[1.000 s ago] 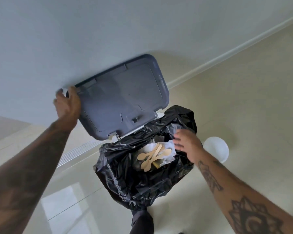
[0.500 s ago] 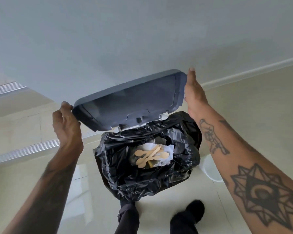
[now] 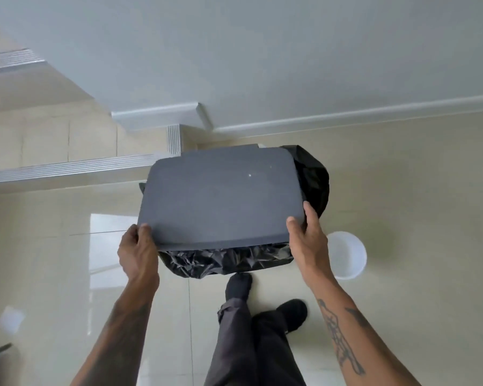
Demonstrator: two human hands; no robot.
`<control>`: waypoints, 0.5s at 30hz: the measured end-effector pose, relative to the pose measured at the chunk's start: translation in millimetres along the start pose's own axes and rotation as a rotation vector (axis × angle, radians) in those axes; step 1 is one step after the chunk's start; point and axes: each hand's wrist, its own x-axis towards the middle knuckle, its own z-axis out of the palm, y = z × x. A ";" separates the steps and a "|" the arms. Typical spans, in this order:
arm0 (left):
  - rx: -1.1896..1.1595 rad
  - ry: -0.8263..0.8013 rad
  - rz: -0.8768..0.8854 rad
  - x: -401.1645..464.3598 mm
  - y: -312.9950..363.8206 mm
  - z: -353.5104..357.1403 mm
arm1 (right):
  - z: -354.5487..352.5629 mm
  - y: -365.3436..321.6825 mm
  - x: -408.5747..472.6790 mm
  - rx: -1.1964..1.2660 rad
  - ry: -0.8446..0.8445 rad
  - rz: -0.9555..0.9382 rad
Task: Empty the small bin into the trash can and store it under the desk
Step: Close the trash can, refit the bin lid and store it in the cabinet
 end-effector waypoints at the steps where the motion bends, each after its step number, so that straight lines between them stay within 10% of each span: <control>1: 0.020 -0.014 -0.027 1.4 -9.8 4.9 | 4.2 12.5 2.0 -0.015 -0.004 0.016; 9: 0.380 -0.130 -0.016 11.5 -26.4 26.0 | 4.8 55.9 25.1 -0.131 -0.066 -0.043; 12: 0.399 -0.092 0.414 -37.7 3.4 50.7 | -22.8 72.2 18.7 -0.005 -0.021 0.017; 15: 0.322 -0.423 0.750 -109.8 27.6 105.9 | -61.0 106.5 15.1 0.098 0.102 0.205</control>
